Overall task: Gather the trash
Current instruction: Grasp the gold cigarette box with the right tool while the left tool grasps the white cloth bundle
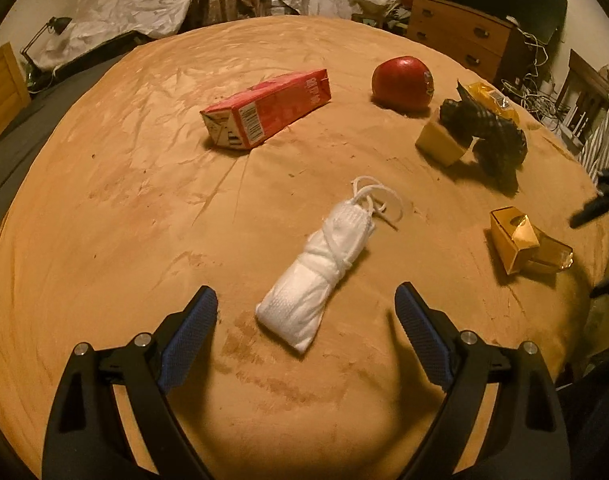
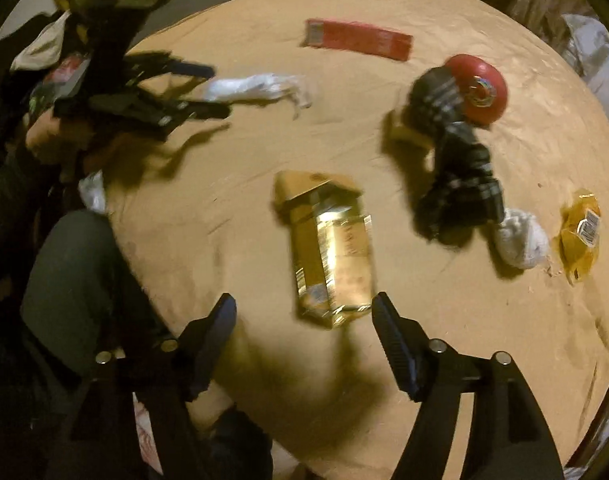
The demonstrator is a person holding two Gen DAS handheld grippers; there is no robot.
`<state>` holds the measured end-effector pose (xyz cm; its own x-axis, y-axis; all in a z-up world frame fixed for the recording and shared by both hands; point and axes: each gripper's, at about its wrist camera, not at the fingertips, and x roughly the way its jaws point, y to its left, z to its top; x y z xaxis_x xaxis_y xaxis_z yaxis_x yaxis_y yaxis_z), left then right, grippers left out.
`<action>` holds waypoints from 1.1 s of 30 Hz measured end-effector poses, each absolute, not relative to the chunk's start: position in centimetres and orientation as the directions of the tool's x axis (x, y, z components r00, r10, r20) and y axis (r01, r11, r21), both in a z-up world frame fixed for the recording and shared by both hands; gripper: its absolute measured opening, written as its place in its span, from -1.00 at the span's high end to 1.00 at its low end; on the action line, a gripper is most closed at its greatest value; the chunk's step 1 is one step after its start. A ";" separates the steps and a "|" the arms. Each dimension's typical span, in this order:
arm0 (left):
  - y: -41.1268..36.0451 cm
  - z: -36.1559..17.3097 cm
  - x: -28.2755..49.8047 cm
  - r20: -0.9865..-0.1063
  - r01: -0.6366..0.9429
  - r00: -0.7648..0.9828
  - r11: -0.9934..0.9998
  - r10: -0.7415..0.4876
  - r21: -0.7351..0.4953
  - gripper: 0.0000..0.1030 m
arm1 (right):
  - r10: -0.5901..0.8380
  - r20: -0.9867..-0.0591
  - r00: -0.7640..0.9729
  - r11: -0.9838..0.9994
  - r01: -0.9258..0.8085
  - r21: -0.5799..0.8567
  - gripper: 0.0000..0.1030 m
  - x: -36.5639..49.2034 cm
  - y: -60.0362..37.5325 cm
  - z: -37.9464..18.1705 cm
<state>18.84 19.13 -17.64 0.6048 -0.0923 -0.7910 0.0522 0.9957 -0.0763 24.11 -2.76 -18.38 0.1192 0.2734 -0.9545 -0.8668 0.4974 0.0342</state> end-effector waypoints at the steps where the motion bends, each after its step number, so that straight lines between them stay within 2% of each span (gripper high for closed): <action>1: 19.0 -17.5 19.0 -0.791 0.058 0.605 0.995 -0.098 -0.078 -0.69 | 0.282 -0.953 0.115 0.513 -0.857 0.048 -0.39 24.9 -2.5 -18.7; 4: 18.4 -17.6 19.9 -0.796 0.074 0.594 0.993 -0.116 -0.090 -0.69 | 0.289 -0.952 0.102 0.534 -0.842 0.072 -0.39 25.8 -1.4 -19.6; 10: 17.5 -18.1 21.5 -0.813 0.069 0.580 0.997 -0.054 -0.017 -0.67 | 0.268 -0.958 0.105 0.558 -0.827 0.066 -0.39 27.7 1.1 -21.5; 11: 17.4 -18.2 21.6 -0.813 0.068 0.581 0.998 -0.040 0.000 -0.57 | 0.265 -0.959 0.106 0.561 -0.826 0.064 -0.37 27.7 1.3 -21.7; 13: 17.1 -18.3 21.6 -0.810 0.049 0.586 0.998 0.009 0.046 -0.38 | 0.240 -0.964 0.117 0.559 -0.828 0.039 -0.05 27.3 1.9 -22.5; 16: 16.9 -18.4 21.4 -0.804 0.041 0.593 0.995 0.049 0.091 -0.10 | 0.224 -0.960 0.168 0.556 -0.831 -0.015 -0.03 26.3 2.5 -22.8; 18: 16.8 -18.3 21.0 -0.798 0.034 0.599 0.993 0.072 0.115 0.15 | 0.234 -0.953 0.193 0.568 -0.823 -0.027 -0.01 25.6 2.4 -22.7; 19: 16.7 -18.2 20.8 -0.795 0.025 0.601 0.992 0.084 0.124 0.35 | 0.244 -0.946 0.214 0.577 -0.816 -0.036 0.00 25.0 2.2 -22.6; 20: 16.7 -18.1 20.5 -0.792 0.008 0.602 0.992 0.099 0.130 0.44 | 0.252 -0.941 0.226 0.583 -0.811 -0.039 0.01 24.7 2.1 -22.6; 27: 15.8 -16.9 18.1 -0.778 -0.052 0.625 0.998 0.067 0.044 0.50 | 0.377 -0.865 0.332 0.690 -0.723 0.023 0.03 20.8 -1.6 -21.2; 33: 12.7 -13.1 15.2 -0.712 -0.090 0.701 0.996 0.045 -0.026 0.50 | 0.446 -0.751 0.487 0.784 -0.617 0.065 0.03 17.6 -5.6 -17.8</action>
